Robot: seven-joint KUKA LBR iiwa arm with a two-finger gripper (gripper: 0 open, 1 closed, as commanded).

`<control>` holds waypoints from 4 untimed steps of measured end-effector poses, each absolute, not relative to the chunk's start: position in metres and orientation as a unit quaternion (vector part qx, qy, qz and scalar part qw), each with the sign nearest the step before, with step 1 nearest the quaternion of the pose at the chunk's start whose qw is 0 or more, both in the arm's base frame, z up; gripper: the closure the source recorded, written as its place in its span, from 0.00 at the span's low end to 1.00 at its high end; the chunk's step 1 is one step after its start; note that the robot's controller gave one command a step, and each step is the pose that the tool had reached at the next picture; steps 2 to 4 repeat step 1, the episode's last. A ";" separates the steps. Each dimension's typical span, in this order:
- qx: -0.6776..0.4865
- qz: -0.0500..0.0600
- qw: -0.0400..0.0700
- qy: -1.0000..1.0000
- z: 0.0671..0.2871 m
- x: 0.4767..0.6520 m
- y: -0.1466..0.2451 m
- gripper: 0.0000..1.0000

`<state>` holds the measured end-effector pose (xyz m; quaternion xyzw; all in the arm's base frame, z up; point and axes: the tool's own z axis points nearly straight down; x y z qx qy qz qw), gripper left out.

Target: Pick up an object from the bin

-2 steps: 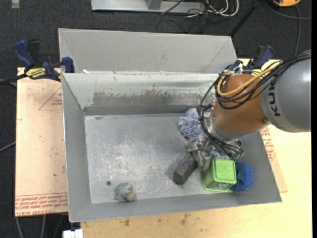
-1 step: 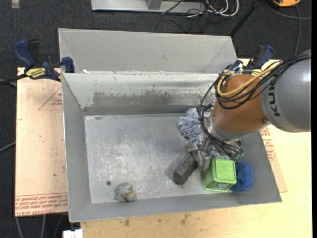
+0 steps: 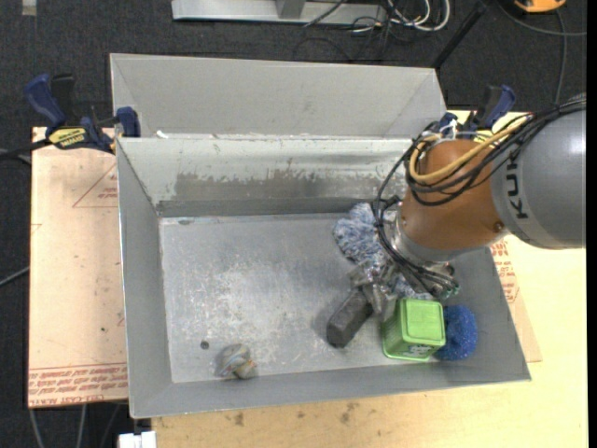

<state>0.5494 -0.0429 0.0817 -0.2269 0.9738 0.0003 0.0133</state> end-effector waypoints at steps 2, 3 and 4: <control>-0.279 -0.001 0.007 0.960 0.081 0.524 -0.048 1.00; -0.279 -0.001 0.007 0.960 0.081 0.524 -0.048 1.00; -0.279 -0.001 0.007 0.960 0.081 0.524 -0.048 1.00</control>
Offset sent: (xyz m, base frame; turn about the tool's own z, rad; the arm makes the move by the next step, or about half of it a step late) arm -0.0094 0.0014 0.0530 -0.0839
